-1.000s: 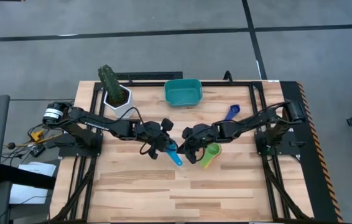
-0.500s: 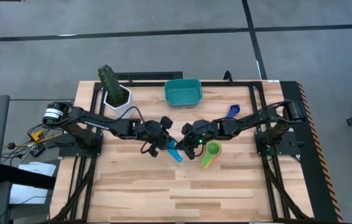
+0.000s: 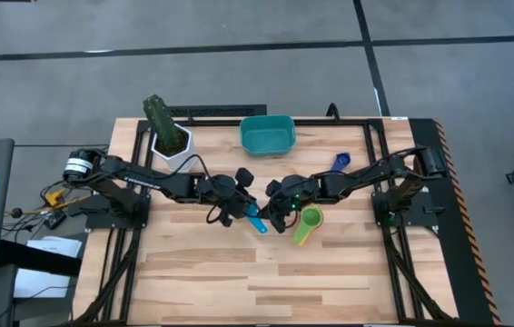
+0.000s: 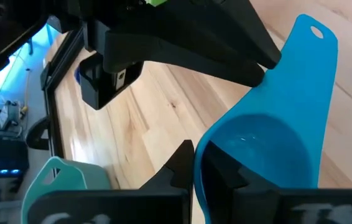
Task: Nest measuring cups in basket
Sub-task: Stack the light blue measuring cup into the green measuring cup
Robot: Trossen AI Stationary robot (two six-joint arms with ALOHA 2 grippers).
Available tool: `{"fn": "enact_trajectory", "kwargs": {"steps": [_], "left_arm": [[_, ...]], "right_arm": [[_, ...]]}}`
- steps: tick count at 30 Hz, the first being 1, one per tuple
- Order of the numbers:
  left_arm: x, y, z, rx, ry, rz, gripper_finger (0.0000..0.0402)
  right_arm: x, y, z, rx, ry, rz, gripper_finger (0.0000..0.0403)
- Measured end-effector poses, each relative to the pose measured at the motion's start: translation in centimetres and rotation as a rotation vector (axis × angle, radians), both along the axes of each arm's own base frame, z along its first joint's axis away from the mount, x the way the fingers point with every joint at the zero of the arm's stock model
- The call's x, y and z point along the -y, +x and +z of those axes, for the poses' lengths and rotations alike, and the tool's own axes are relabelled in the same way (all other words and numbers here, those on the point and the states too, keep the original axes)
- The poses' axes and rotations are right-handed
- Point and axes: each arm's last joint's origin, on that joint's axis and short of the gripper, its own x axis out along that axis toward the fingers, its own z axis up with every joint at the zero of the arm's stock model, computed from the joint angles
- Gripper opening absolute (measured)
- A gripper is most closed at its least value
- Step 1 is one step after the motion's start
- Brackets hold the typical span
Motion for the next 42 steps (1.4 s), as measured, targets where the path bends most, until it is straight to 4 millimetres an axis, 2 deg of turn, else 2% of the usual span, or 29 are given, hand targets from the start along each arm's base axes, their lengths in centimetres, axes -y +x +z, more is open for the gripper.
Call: {"fn": "enact_trajectory", "kwargs": {"steps": [9, 15, 18, 33, 37, 42], "left_arm": [[-0.2, -0.1, -0.1, -0.028, 0.021, 0.038, 0.0007], [-0.2, -0.1, 0.0, -0.027, 0.02, 0.042, 0.0005], [-0.5, -0.2, -0.1, -0.033, 0.014, 0.049, 0.0005], [-0.9, 0.1, 0.3, 0.021, -0.008, 0.072, 0.0006], [-0.9, 0.1, 0.3, 0.021, -0.007, 0.074, 0.0006], [-0.9, 0.1, 0.3, 0.036, -0.043, 0.117, 0.0008]], "right_arm": [[0.7, 0.0, 0.2, 0.009, -0.019, -0.027, 0.0099], [1.0, 0.0, 0.2, 0.013, -0.116, -0.083, 0.0115], [0.7, 0.0, 0.2, 0.022, -0.159, -0.093, 0.0116], [0.0, -0.2, 0.0, -0.005, -0.152, -0.057, 0.0105], [-0.1, -0.2, 0.0, -0.005, -0.151, -0.057, 0.0082], [-0.1, -0.3, -0.2, -0.022, -0.123, -0.08, 0.0015]]}}
